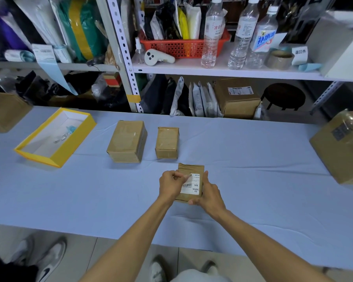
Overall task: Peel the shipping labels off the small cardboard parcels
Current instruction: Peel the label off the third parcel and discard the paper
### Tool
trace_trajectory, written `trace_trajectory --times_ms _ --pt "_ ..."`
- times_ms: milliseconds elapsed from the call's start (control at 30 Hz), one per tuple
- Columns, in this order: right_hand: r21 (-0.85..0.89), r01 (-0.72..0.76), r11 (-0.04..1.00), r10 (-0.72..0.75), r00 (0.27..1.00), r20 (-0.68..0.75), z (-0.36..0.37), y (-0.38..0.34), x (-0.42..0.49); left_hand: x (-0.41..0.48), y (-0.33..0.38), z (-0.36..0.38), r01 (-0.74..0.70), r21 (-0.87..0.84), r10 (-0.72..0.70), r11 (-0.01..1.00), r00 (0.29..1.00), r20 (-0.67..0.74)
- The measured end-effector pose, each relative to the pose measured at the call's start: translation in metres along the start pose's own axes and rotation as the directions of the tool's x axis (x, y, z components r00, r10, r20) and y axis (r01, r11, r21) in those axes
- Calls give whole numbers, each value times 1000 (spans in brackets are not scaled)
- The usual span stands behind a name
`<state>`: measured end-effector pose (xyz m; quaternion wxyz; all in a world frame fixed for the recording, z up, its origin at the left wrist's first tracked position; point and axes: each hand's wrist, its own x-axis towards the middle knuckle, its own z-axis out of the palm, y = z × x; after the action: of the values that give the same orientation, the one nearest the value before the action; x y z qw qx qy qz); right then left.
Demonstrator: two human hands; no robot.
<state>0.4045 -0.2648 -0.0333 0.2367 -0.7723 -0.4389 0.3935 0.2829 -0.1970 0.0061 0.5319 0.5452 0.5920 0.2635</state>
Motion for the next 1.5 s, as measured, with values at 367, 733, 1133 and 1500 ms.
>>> trace_trajectory --times_ms 367,733,1133,1500 --pt "44 -22 999 21 1000 12 -2 1 1 0 -24 -6 -245 146 248 958 969 4" --pt "21 -7 1000 7 1000 21 -2 -1 0 -1 -23 -9 -259 82 261 962 965 -19" --pt "17 -7 1000 6 1000 24 -3 -1 3 2 -30 -12 -181 175 186 968 983 -11" --pt "-3 -48 999 48 998 30 -3 -3 5 7 -38 -7 -133 182 147 974 987 -64"
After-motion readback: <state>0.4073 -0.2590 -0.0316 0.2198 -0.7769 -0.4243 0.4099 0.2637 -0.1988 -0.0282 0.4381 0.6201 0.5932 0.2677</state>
